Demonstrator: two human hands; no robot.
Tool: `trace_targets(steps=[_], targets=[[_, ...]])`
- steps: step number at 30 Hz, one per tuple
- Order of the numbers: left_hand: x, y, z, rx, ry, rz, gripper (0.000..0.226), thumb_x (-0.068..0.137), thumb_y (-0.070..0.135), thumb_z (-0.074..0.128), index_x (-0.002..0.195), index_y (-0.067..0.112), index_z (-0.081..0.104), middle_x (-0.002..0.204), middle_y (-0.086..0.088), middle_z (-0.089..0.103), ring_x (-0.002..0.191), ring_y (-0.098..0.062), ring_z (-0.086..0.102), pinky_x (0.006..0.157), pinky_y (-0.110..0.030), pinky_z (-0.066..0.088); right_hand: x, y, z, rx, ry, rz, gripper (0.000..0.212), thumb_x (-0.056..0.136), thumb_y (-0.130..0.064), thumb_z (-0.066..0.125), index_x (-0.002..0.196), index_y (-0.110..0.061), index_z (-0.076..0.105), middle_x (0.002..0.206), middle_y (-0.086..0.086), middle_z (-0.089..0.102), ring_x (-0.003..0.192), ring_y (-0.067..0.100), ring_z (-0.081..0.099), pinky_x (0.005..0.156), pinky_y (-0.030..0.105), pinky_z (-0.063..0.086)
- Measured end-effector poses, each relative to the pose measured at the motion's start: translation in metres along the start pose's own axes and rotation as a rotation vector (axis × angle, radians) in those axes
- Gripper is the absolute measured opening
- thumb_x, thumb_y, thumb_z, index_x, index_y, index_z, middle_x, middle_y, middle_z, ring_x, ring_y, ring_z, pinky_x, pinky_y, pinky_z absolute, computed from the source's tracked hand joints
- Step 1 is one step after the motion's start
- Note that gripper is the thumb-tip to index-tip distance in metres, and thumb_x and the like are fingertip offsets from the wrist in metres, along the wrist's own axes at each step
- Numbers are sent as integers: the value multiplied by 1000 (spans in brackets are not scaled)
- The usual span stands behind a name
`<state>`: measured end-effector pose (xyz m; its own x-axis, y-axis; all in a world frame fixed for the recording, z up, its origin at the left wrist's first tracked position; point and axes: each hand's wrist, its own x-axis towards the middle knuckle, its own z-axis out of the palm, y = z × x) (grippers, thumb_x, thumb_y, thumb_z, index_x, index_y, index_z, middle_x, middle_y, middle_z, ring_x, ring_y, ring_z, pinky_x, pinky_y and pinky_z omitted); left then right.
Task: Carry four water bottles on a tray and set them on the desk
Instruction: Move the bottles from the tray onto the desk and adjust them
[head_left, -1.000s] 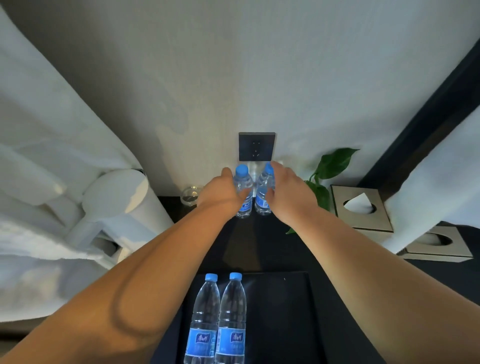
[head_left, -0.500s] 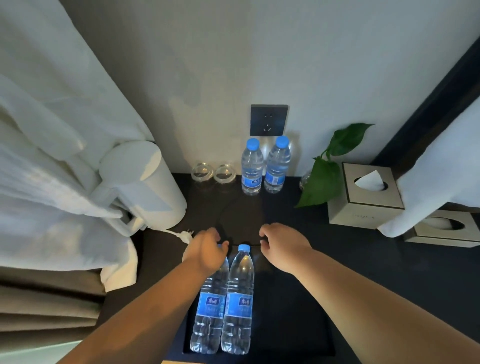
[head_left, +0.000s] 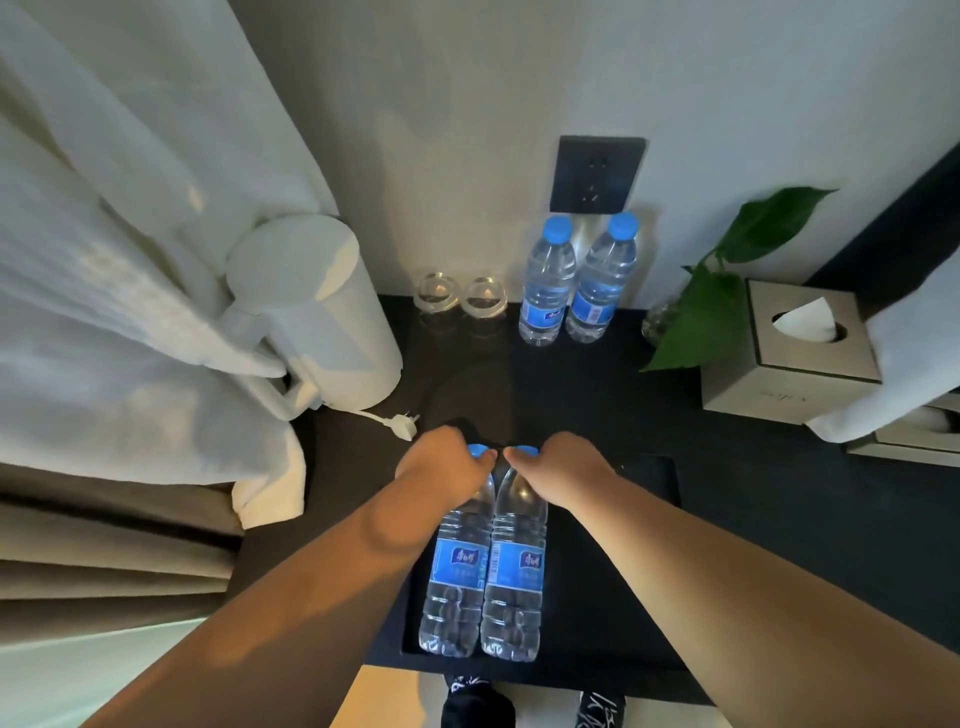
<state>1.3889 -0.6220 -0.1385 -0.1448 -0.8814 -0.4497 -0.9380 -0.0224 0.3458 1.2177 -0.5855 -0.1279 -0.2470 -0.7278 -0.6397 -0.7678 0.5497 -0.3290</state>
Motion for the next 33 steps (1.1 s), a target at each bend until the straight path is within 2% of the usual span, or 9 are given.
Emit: trace_targets(steps=[4, 9, 13, 17, 21, 24, 26, 30, 33], targets=[[2, 2, -6, 15, -39, -4, 42, 83, 60, 58, 82, 18, 62, 77, -1, 62, 78, -22, 66, 67, -34, 54, 2, -3, 3, 101, -15, 17, 50, 74, -70, 62, 73, -21, 70, 58, -3, 70, 56, 12, 70, 49, 26, 48], [-6, 10, -20, -11, -61, 25, 44, 80, 61, 58, 67, 19, 58, 66, -1, 60, 66, -17, 63, 53, -28, 43, -2, 0, -20, 115, -50, -35, 42, 76, -56, 64, 74, -15, 70, 65, 2, 70, 62, 18, 69, 55, 29, 47], [-19, 28, -40, 3, -20, 106, 48, 78, 64, 60, 62, 19, 54, 61, -1, 56, 57, -13, 56, 47, -27, 34, -18, -3, -57, 60, -62, -107, 40, 78, -52, 67, 60, -17, 60, 52, -2, 54, 50, 15, 54, 49, 29, 37], [-34, 50, -65, 53, 67, 201, 43, 79, 63, 60, 67, 22, 53, 68, 2, 54, 62, -12, 54, 48, -28, 33, -42, -3, -97, -1, 1, -232, 39, 75, -48, 64, 54, -16, 58, 45, -3, 49, 47, 15, 51, 47, 29, 35], [-44, 75, -96, -18, 221, 218, 40, 76, 64, 67, 72, 26, 54, 76, 8, 55, 66, -6, 53, 49, -26, 33, -67, -5, -130, -54, 192, -380, 31, 78, -48, 66, 71, -18, 67, 63, -2, 65, 59, 12, 62, 51, 30, 45], [-47, 91, -117, -88, 315, 229, 40, 71, 61, 70, 71, 24, 54, 68, 8, 59, 61, -6, 54, 48, -27, 36, -79, -8, -153, -86, 332, -459, 26, 80, -46, 66, 75, -22, 59, 71, -3, 61, 64, 12, 59, 51, 31, 42], [-46, 101, -127, -139, 380, 268, 40, 72, 57, 72, 67, 23, 52, 62, 6, 57, 55, -6, 51, 47, -28, 34, -83, -9, -169, -62, 376, -485, 23, 82, -45, 65, 75, -25, 56, 70, -4, 60, 62, 11, 58, 50, 30, 37], [-42, 126, -142, -209, 426, 332, 36, 68, 50, 69, 62, 22, 47, 54, 6, 53, 47, -4, 47, 43, -25, 30, -79, -12, -197, 26, 406, -521, 10, 87, -38, 67, 89, -30, 61, 78, -6, 66, 65, 14, 64, 52, 29, 46], [-34, 143, -149, -230, 455, 305, 31, 71, 45, 69, 61, 25, 48, 53, 7, 54, 46, -2, 49, 41, -21, 28, -67, -15, -206, 25, 428, -522, 13, 88, -36, 67, 99, -28, 64, 86, -6, 66, 70, 13, 63, 54, 28, 44]])
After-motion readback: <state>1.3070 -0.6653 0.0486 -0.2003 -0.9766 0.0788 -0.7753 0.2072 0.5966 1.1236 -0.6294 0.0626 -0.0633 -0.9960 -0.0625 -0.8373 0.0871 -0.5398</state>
